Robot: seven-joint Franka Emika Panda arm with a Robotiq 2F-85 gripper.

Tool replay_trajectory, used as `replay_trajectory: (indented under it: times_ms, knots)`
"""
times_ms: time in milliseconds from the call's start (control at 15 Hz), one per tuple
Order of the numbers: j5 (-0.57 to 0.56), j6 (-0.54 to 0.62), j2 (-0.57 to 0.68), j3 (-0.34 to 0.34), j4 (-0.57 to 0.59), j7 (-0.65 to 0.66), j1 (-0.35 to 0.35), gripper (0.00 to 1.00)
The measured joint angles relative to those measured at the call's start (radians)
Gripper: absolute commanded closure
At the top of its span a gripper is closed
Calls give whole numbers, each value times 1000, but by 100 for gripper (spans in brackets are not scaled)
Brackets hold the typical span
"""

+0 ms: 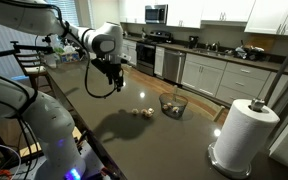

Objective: Place the black basket in the center of the counter

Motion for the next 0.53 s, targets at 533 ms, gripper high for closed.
replay_trajectory:
  times_ms: [533]
  knots:
    - [-77, 71, 80, 6, 80, 125, -74, 0]
